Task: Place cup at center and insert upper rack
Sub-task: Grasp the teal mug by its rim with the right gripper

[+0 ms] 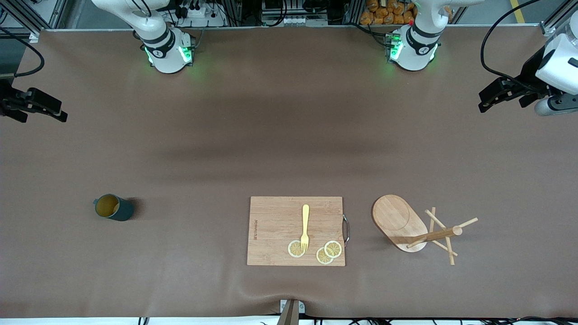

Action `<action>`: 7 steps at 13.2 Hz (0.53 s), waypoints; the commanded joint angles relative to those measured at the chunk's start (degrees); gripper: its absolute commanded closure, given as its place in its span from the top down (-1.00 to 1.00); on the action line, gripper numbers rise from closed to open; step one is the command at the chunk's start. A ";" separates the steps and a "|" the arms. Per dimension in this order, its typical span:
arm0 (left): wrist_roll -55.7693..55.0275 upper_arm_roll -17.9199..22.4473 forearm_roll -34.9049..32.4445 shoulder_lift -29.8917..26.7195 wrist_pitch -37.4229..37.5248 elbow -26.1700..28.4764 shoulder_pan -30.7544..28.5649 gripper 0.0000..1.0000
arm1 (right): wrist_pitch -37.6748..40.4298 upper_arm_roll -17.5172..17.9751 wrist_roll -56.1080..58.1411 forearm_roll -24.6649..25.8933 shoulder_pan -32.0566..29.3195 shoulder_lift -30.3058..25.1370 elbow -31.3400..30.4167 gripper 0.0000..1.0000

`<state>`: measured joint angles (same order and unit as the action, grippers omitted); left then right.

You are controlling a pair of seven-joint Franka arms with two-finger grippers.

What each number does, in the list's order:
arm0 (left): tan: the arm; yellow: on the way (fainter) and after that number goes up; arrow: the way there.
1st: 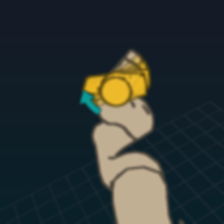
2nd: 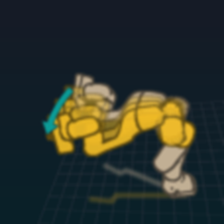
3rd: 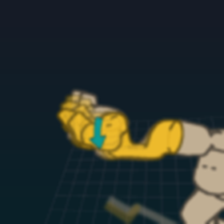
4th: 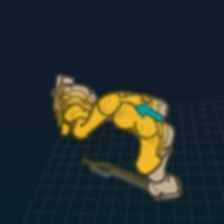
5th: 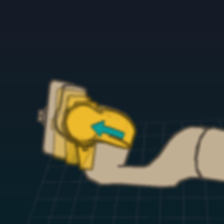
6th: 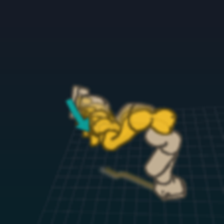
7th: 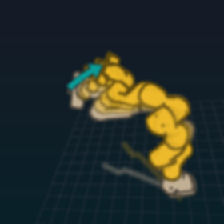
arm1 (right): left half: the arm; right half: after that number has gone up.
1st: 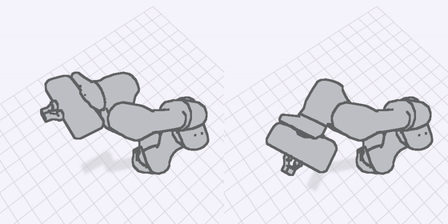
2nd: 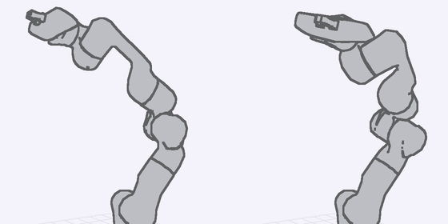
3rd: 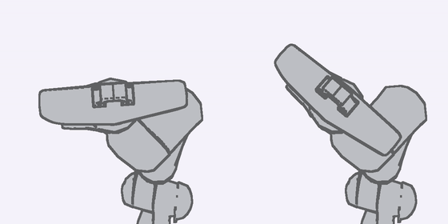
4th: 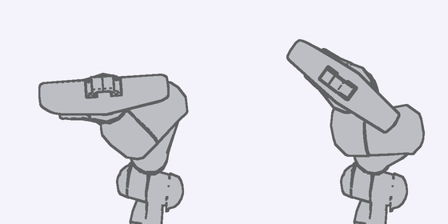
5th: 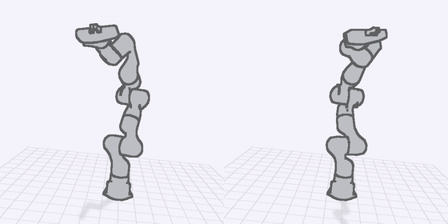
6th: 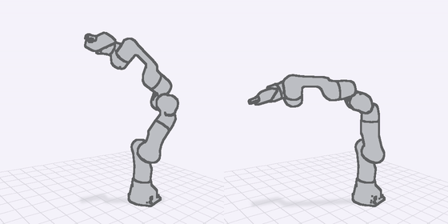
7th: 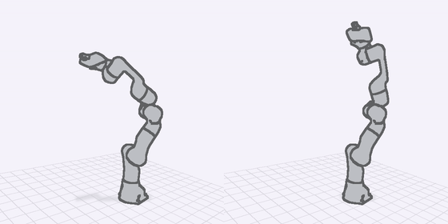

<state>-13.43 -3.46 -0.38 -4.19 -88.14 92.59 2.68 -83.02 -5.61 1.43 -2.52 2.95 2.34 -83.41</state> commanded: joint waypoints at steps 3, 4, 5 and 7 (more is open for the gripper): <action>0.95 0.12 0.03 0.58 0.16 0.22 0.13 1.00 | 0.58 0.24 -0.99 0.06 -0.14 0.38 0.61 1.00; 1.04 0.12 0.03 0.58 0.16 0.14 -0.04 1.00 | 0.49 0.24 -0.99 0.06 -0.23 0.38 0.61 1.00; 1.13 0.12 0.03 0.67 0.16 -0.39 -0.39 1.00 | 0.49 0.24 -0.99 0.06 -0.23 0.38 0.61 1.00; 1.04 0.38 0.03 0.93 0.16 -1.62 -0.40 1.00 | -0.38 0.24 -0.99 0.06 -0.32 1.52 0.61 1.00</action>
<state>-13.42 -3.30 -0.39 -3.38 -88.25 92.50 2.57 -83.07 -5.62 1.41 -2.52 2.95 2.54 -83.42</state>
